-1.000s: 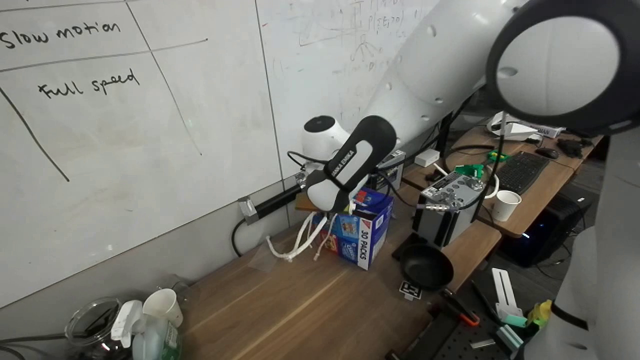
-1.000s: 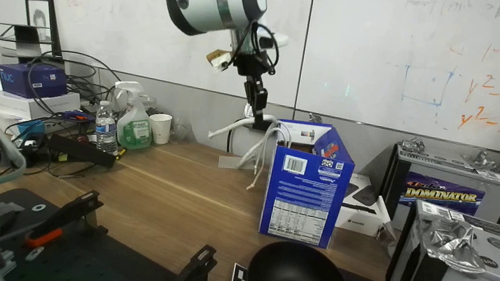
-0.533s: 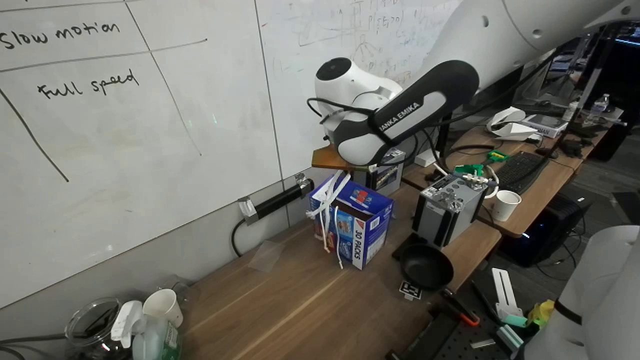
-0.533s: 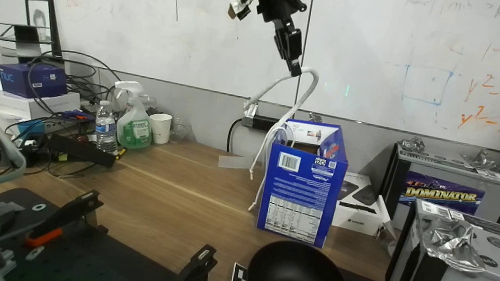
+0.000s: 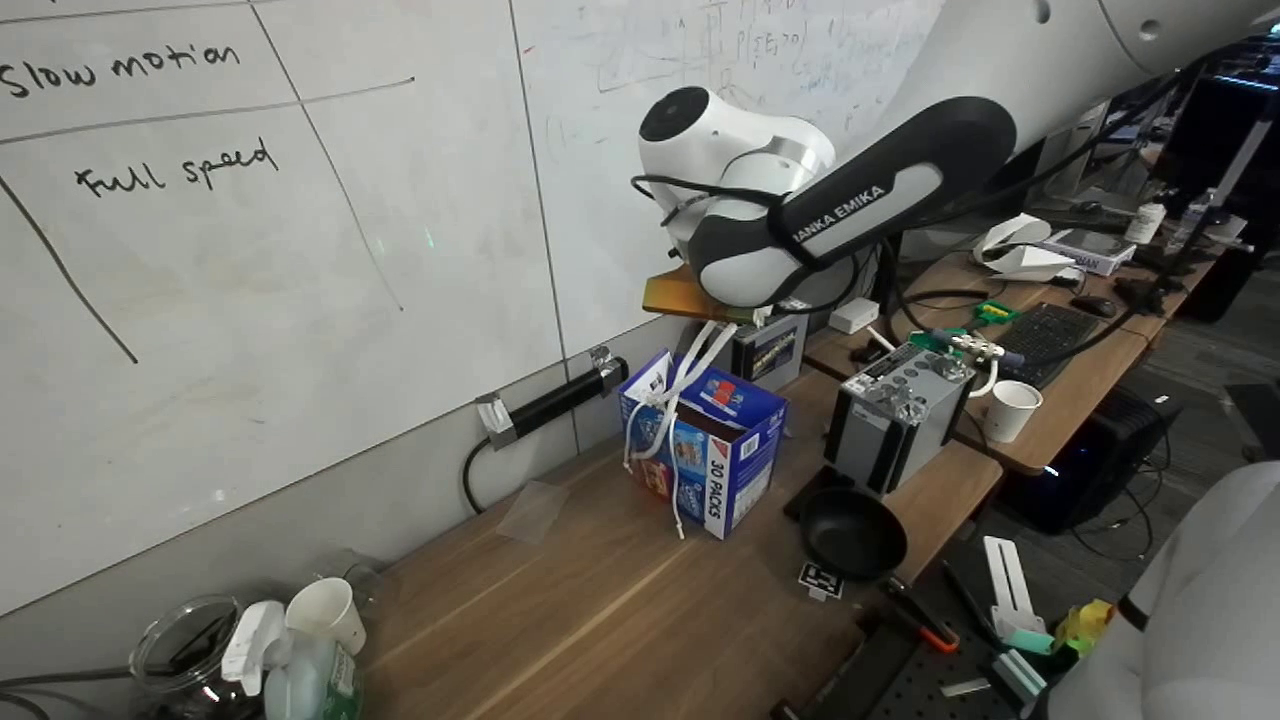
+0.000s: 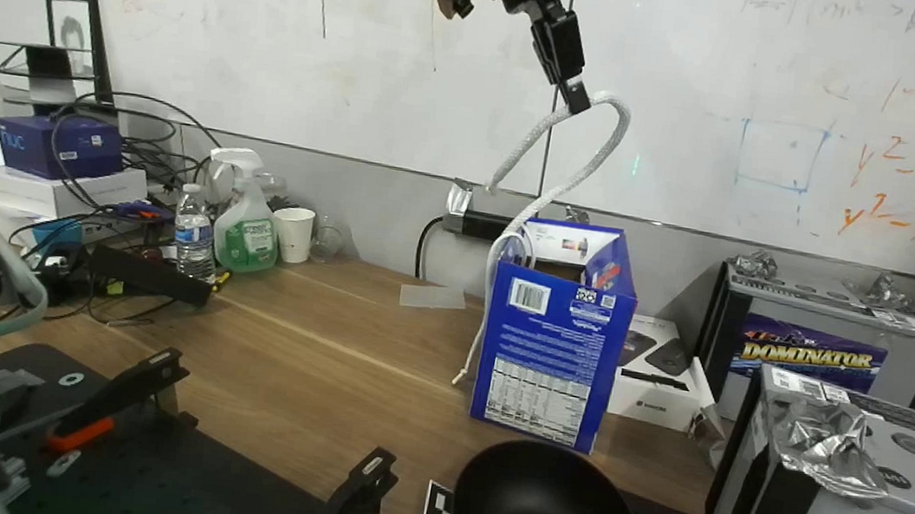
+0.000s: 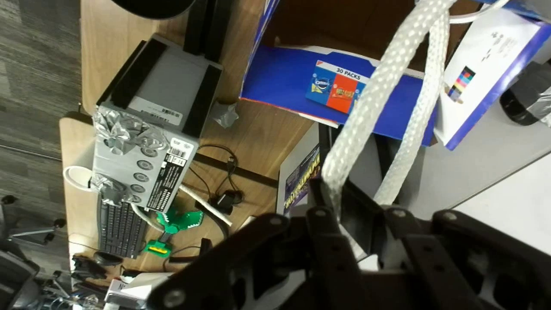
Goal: Put the string in blue box
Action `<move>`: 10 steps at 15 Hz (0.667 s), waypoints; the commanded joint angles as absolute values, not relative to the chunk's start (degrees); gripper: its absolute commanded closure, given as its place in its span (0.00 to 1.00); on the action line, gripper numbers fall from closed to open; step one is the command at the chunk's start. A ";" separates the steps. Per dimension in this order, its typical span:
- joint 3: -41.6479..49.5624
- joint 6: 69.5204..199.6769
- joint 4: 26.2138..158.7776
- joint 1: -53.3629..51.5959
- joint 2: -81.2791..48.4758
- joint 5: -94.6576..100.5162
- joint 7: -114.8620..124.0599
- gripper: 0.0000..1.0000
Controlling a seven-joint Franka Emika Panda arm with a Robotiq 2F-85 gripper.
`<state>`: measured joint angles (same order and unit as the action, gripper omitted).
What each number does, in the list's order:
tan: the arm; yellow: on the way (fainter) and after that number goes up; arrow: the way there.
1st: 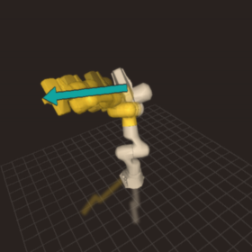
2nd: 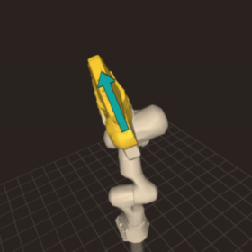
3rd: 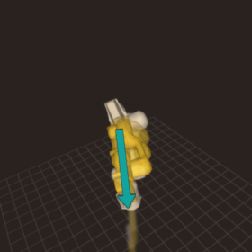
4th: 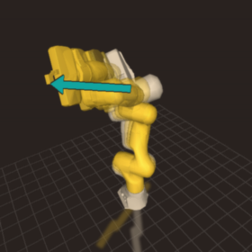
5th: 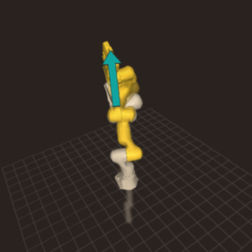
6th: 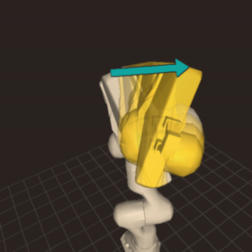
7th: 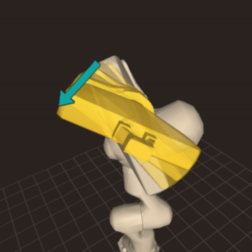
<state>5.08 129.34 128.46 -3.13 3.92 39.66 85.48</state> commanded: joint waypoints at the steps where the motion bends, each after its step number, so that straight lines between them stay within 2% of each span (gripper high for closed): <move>1: 3.03 127.02 127.25 -0.27 2.83 41.67 88.36 0.92; 10: 5.15 133.46 124.56 2.94 -9.47 36.88 82.43 0.92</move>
<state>4.58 130.32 127.53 1.70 -4.62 39.54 86.22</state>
